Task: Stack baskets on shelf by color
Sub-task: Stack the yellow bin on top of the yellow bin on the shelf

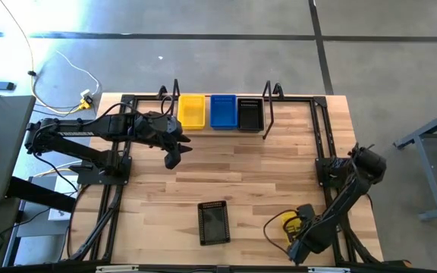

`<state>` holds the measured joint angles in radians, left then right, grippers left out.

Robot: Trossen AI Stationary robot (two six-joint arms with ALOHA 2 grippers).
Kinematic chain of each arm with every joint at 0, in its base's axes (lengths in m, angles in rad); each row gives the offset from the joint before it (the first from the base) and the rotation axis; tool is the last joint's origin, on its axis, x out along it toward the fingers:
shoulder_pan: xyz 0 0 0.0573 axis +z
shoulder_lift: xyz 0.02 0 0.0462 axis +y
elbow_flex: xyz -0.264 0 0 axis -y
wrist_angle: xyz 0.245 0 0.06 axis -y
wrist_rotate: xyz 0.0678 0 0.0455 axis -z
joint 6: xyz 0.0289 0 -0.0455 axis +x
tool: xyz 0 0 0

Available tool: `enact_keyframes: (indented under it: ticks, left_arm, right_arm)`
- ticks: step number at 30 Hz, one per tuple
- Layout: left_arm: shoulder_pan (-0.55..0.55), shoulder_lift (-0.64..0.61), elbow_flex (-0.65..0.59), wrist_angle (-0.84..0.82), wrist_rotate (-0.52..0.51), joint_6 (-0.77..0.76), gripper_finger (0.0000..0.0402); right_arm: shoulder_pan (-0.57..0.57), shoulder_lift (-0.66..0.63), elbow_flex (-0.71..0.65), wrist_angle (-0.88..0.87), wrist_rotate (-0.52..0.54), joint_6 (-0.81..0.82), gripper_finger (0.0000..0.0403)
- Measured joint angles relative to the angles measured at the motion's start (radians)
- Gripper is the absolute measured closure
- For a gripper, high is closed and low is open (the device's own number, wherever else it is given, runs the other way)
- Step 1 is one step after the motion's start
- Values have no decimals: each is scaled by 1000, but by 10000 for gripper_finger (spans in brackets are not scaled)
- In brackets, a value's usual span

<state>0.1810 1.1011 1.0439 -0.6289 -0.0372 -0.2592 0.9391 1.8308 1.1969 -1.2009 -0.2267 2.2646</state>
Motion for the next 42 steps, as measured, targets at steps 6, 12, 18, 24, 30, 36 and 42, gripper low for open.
enact_keyframes:
  ticks: [6,12,18,24,30,36,42]
  left_arm:
    - [0,0,0,0,-13,1,245]
    - [0,0,0,-1,-60,1,245]
    - [0,0,0,-1,-60,35,245]
    - [-2,0,0,-2,-60,99,245]
    - [-37,0,0,-2,-65,196,245]
    - [-101,0,0,-2,-152,299,245]
    - [-154,0,0,-2,-225,357,245]
  right_arm:
    - [-59,-42,71,-189,48,-13,399]
    - [-159,-76,209,-364,180,-42,402]
    - [-263,-93,293,-370,408,-74,402]
    - [-363,-93,351,-369,606,-95,402]
    - [-479,-93,408,-314,815,-177,403]
    - [-609,-94,426,-165,919,-358,403]
    - [-711,-91,426,16,971,-539,403]
